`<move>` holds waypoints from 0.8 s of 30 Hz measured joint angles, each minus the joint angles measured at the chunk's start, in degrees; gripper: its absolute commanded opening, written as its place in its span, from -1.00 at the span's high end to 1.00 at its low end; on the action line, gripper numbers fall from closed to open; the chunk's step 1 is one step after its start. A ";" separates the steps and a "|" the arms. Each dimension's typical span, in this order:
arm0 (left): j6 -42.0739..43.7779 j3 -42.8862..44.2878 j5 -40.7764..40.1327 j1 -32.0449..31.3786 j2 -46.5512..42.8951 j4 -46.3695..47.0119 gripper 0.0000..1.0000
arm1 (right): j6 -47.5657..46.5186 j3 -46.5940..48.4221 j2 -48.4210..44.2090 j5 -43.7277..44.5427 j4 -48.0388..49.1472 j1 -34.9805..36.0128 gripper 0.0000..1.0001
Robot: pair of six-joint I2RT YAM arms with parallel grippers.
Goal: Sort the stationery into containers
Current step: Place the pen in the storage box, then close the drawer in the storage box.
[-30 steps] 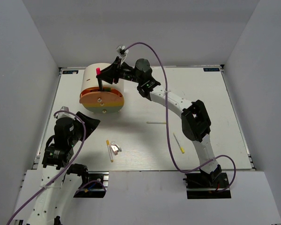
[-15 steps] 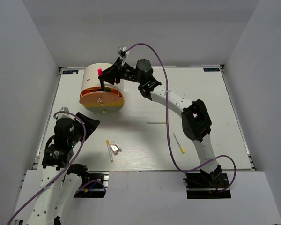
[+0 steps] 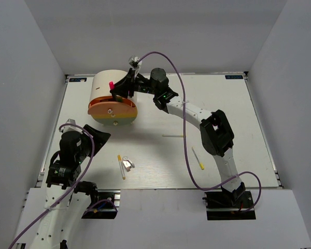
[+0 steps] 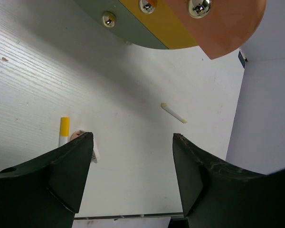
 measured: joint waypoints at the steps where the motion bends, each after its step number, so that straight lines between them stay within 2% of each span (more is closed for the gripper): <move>1: 0.00 0.00 0.00 0.00 0.00 0.02 -0.54 | -0.17 0.00 0.00 -0.11 -0.04 0.00 0.15; 2: 0.00 0.00 0.00 0.00 0.00 0.02 -0.54 | -0.46 0.00 0.00 -0.22 -0.09 0.00 0.02; 5: 0.00 0.00 0.02 0.00 0.02 0.07 -0.54 | -1.46 0.02 0.00 -0.70 -0.59 0.00 -0.11; 9: 0.00 0.00 0.04 0.00 0.26 0.37 -0.54 | -2.47 0.02 0.00 -1.55 -1.03 0.00 -0.19; 14: -0.02 0.00 0.07 0.00 1.14 1.11 -0.54 | -3.10 0.02 0.00 -2.12 -1.07 0.00 -0.19; 17: -0.02 0.00 0.09 0.00 1.73 2.51 -0.48 | -3.41 0.02 0.00 -2.29 -1.05 0.00 -0.01; 19: -0.04 0.00 0.33 0.00 2.86 4.11 -0.27 | -4.59 0.02 -0.31 -2.27 -1.62 -0.02 0.67; 20: -0.07 0.00 0.46 0.00 3.58 4.94 -0.19 | -5.25 0.02 -0.70 -2.10 -2.58 -0.04 0.95; 21: 0.09 0.00 0.55 0.00 4.72 6.16 0.04 | -5.86 0.09 -1.18 -1.84 -3.52 -0.13 1.00; 22: 0.15 0.00 0.61 0.00 5.84 7.21 0.14 | -6.32 0.09 -1.95 -1.55 -4.94 -0.28 1.00; 23: 0.46 0.00 0.70 0.00 7.30 8.55 0.18 | -6.99 0.09 -2.84 -1.33 -6.71 -0.50 1.00; 24: 0.68 0.00 0.74 0.00 8.57 9.75 0.18 | -7.96 0.17 -4.04 -1.05 -8.74 -0.83 0.92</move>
